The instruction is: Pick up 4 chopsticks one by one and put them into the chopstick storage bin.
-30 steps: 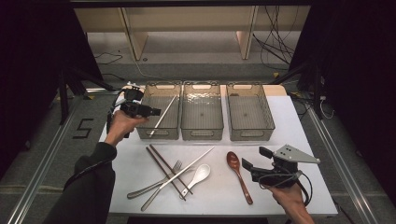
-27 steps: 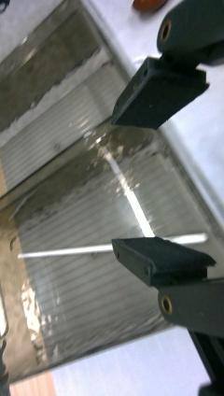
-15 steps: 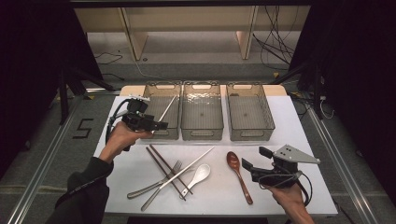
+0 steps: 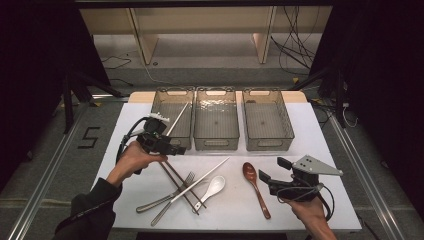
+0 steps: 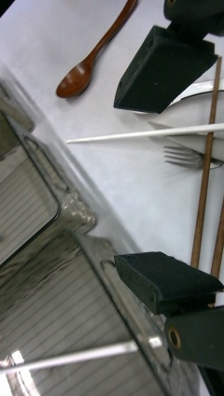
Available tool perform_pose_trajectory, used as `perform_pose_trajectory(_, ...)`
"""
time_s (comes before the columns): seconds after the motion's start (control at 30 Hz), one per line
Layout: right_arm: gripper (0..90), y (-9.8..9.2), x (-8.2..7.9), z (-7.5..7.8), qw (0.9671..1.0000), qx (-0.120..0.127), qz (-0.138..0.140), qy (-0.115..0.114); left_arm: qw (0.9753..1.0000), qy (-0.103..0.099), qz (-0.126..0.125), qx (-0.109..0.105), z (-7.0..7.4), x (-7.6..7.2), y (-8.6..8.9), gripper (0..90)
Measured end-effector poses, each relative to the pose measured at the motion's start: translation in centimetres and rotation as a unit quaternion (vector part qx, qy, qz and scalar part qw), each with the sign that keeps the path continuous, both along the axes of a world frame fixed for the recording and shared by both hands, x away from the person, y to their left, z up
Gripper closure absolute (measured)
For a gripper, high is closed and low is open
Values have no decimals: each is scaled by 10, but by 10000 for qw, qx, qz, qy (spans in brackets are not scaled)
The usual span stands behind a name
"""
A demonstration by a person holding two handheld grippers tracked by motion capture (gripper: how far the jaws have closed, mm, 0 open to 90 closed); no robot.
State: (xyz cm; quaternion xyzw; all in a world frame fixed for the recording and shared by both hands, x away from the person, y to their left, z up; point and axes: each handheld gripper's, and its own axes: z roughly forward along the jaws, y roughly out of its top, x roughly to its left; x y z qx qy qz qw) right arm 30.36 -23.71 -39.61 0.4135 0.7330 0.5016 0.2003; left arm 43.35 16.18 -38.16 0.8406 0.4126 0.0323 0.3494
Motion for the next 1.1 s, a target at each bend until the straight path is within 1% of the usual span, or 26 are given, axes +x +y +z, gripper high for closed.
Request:
perform_pose_trajectory(0.1,229,0,0,0,10000,-1,-2,-2,9999,60,-20,126,-4,-5,-4,197)
perform_pose_trajectory(0.17,229,0,0,0,10000,0,1,-5,9997,140,-49,216,-9,-7,-5,198)
perform_pose_trajectory(0.27,229,0,0,0,10000,6,3,-9,9990,251,-77,370,-15,-11,-5,203)
perform_pose_trajectory(0.33,229,0,0,0,10000,-5,1,-7,9984,275,-115,475,-17,-15,-6,205)
perform_pose_trajectory(0.47,229,0,0,0,10000,7,-4,9,9974,370,-248,565,-24,-26,-10,214)
perform_pose_trajectory(0.57,229,1,0,0,10000,-18,5,-8,9958,463,-381,690,-29,-32,-16,225)
perform_pose_trajectory(0.67,229,0,0,0,10000,-17,0,-9,9936,492,-510,877,-34,-39,-22,235)
perform_pose_trajectory(0.7,229,0,0,0,10000,-8,-5,-2,9932,500,-526,909,-36,-40,-23,242)
perform_pose_trajectory(0.77,229,0,0,0,10000,-1,-7,6,9913,551,-607,1026,-39,-43,-27,254)
perform_pose_trajectory(0.8,229,0,0,0,10000,-6,-3,-1,9910,578,-595,1053,-41,-44,-28,264)
perform_pose_trajectory(0.87,229,0,0,0,10000,-12,1,2,9893,601,-638,1170,-45,-45,-31,288)
perform_pose_trajectory(0.9,229,0,0,0,10000,-17,4,-8,9891,619,-635,1179,-46,-46,-32,304)
perform_pose_trajectory(0.97,229,0,0,0,10000,-14,1,1,9878,644,-673,1251,-48,-47,-33,329)
perform_pose_trajectory(1.0,229,0,0,0,10000,-9,-3,2,9877,668,-676,1239,-49,-48,-34,339)
perform_pose_trajectory(1.07,229,0,0,0,10000,-14,1,-2,9866,678,-750,1284,-50,-48,-35,358)
perform_pose_trajectory(1.1,229,0,0,0,10000,-15,3,-3,9865,702,-747,1276,-51,-48,-35,365)
